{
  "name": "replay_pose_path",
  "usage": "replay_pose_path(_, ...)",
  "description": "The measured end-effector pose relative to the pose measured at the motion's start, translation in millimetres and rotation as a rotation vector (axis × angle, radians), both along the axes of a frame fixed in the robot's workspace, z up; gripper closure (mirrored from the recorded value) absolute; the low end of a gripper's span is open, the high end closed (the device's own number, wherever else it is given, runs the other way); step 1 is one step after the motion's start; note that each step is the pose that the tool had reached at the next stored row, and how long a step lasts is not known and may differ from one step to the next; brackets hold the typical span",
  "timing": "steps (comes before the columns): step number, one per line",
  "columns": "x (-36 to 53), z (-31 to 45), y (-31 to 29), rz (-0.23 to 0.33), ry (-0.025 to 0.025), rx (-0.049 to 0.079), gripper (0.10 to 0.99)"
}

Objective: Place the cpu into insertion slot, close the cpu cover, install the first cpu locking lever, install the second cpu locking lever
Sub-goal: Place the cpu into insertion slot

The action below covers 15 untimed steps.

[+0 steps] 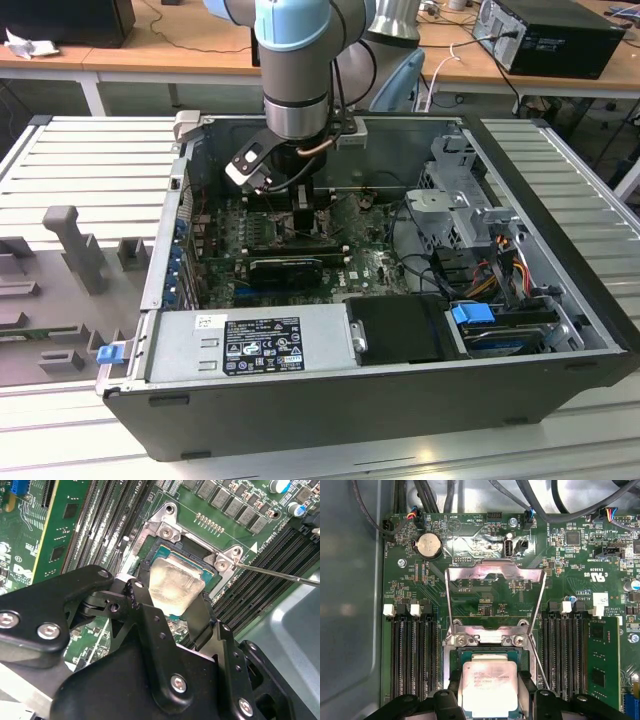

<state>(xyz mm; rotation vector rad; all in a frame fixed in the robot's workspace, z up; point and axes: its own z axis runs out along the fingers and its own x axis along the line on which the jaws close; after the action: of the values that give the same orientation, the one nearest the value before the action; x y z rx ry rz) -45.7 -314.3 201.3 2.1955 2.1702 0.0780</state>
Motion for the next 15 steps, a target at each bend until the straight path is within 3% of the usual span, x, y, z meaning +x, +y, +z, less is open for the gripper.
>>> replay_pose_path(6, 0.0, 0.2, 0.0, 0.000, 0.0000, 0.000, 0.482)
replay_pose_path(12, 0.0, 10.2, 0.0, 0.000, 0.0000, 0.000, 0.498)
replay_pose_path(15, 0.0, 13.5, 0.0, 0.000, 0.0000, 0.000, 0.686)
